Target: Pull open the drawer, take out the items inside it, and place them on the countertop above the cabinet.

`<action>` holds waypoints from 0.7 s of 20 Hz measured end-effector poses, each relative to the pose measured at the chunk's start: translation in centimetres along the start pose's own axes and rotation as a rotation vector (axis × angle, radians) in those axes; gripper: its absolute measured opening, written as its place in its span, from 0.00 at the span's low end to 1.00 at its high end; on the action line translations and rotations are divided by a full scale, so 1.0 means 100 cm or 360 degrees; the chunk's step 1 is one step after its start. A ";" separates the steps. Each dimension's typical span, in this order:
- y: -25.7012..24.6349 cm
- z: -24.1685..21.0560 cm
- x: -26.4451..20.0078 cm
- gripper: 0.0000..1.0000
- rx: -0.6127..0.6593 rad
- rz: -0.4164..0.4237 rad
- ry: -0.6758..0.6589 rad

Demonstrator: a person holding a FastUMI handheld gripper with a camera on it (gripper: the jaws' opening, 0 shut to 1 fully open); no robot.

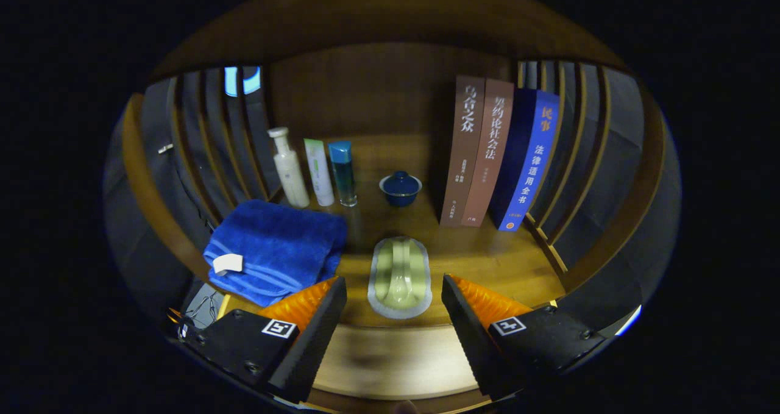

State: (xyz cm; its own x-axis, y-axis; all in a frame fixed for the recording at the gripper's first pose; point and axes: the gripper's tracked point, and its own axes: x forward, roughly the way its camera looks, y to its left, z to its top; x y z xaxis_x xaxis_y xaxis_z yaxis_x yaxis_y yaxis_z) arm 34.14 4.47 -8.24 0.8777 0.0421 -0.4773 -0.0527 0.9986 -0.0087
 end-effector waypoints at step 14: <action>-0.002 -0.116 -0.150 1.00 -0.0016 -0.0065 -0.0599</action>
State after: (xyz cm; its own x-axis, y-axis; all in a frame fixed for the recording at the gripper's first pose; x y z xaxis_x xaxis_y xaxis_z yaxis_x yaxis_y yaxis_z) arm 15.50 3.28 -11.24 0.9927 0.0134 -0.1200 -0.0172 0.9994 -0.0304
